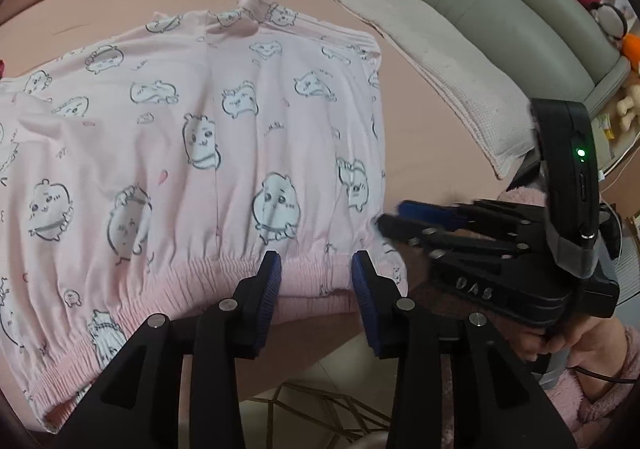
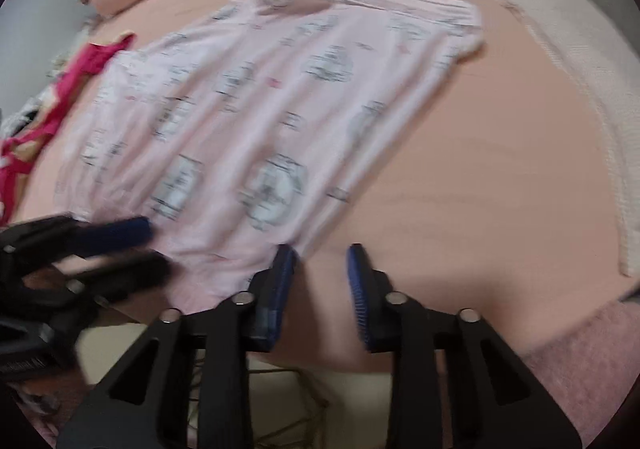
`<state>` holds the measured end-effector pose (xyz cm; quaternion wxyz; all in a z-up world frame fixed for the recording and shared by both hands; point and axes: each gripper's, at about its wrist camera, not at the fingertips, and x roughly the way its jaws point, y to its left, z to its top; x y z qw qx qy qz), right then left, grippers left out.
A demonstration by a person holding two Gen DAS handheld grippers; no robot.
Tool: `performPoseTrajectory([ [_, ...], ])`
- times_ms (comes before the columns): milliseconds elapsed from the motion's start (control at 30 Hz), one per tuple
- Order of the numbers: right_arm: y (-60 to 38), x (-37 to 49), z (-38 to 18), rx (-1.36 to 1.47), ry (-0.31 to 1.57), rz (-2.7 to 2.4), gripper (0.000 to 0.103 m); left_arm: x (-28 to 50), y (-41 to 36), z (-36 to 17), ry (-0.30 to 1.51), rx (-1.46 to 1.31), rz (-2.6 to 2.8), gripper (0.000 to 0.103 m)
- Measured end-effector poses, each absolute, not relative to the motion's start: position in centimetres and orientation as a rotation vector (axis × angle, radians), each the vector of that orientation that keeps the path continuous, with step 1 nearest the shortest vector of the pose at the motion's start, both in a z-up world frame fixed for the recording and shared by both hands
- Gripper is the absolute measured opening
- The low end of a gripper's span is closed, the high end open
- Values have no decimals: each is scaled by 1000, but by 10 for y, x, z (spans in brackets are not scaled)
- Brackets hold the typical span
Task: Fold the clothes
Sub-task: 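Pull the elastic waistband taut with both grippers to straighten the pants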
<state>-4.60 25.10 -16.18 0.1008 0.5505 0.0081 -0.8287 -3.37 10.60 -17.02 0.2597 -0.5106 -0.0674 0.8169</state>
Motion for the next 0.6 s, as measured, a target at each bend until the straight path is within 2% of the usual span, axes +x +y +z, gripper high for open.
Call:
performPoseTrajectory([
  [100, 254, -40, -160, 1647, 62, -2482, 22, -34, 114, -172, -141, -1365, 2227, 43],
  [133, 257, -38, -159, 1635, 18, -2477, 23, -34, 115, -170, -136, -1353, 2234, 43],
  [200, 268, -34, -155, 1590, -133, -2443, 30, -31, 111, -164, -139, -1317, 2256, 43],
  [300, 282, -37, -155, 1548, -402, -2313, 32, -28, 107, -157, -91, -1285, 2302, 43],
  [333, 283, -39, -156, 1542, -441, -2297, 32, -28, 106, -157, -76, -1288, 2310, 43],
  [467, 269, -52, -165, 1557, -435, -2271, 32, -28, 101, -162, -111, -1307, 2295, 43],
  [600, 251, -53, -167, 1535, -273, -2303, 32, -27, 106, -166, -82, -1317, 2285, 43],
])
